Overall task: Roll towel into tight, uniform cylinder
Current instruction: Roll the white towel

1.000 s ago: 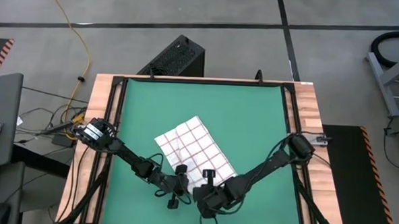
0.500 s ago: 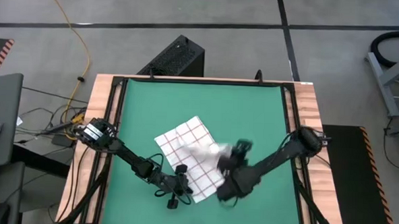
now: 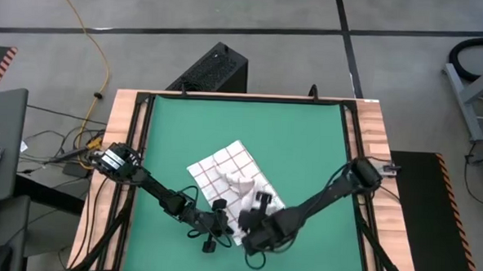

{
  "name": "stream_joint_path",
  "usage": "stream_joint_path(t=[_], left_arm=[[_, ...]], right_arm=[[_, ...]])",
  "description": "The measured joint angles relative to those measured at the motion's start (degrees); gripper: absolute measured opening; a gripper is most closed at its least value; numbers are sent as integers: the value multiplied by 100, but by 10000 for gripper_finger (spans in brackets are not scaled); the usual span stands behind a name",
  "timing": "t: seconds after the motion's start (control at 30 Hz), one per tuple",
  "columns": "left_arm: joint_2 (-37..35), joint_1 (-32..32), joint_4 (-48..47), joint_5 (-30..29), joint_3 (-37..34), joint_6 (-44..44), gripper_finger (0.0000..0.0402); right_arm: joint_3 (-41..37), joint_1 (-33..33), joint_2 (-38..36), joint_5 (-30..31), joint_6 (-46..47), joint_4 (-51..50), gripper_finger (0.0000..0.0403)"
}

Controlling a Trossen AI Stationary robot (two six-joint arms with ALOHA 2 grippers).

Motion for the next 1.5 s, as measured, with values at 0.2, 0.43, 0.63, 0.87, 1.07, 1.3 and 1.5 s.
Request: stream_joint_path(t=[0.2, 0.43, 0.63, 0.87, 1.07, 1.3, 1.5], left_arm=[[0, 0, 2, -4, 0, 0, 0], [0, 2, 50, -42, 0, 11, 0], [0, 20, 87, -26, 0, 30, 0], [0, 22, 87, 0, 0, 105, 0], [0, 22, 85, -4, 0, 107, 0], [0, 26, -39, 69, 2, 111, 0], [1, 28, -48, 109, 2, 147, 0]], right_arm=[[44, 260, 219, -211, -169, 253, 5], [44, 293, 192, -575, -658, 1041, 5], [37, 272, 312, -1018, -827, 1476, 5], [40, 235, 301, -1096, -813, 1313, 4], [40, 274, 298, -1283, -855, 1217, 4], [241, 243, -90, -299, -579, -1720, 4], [182, -126, -527, 828, 1734, -4995, 4]])
